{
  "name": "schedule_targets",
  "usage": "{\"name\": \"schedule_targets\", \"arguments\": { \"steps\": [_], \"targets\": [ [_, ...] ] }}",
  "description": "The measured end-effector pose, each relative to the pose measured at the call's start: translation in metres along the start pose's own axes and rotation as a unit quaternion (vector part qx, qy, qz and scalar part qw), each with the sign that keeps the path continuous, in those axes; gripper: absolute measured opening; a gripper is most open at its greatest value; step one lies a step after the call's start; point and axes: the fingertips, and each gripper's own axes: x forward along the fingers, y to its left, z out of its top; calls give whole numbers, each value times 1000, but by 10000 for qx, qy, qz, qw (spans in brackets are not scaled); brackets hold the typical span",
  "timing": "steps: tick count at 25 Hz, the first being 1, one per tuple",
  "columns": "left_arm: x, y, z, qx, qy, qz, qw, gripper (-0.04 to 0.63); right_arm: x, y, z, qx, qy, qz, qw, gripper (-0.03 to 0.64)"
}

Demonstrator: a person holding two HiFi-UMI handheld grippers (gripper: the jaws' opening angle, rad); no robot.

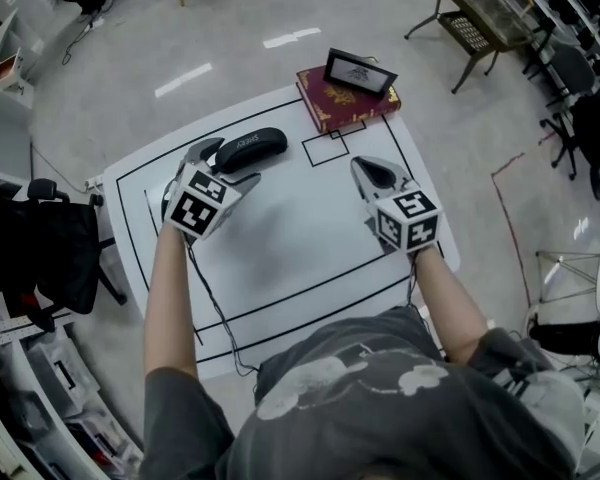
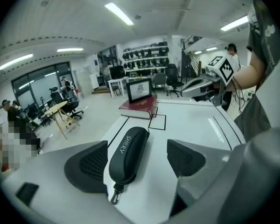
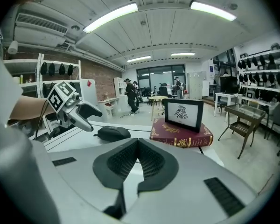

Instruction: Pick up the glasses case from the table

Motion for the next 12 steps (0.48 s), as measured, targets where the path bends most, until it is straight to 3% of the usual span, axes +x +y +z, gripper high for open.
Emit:
{"name": "schedule_targets", "arguments": {
  "steps": [4, 12],
  "targets": [
    [31, 6, -12, 484, 547, -224, 9971, 387, 10, -4, -3, 50, 55, -10, 10000, 0],
    [72, 20, -27, 971, 1171, -445, 9874, 389, 19, -9, -16, 172, 199, -33, 9996, 0]
  ]
}}
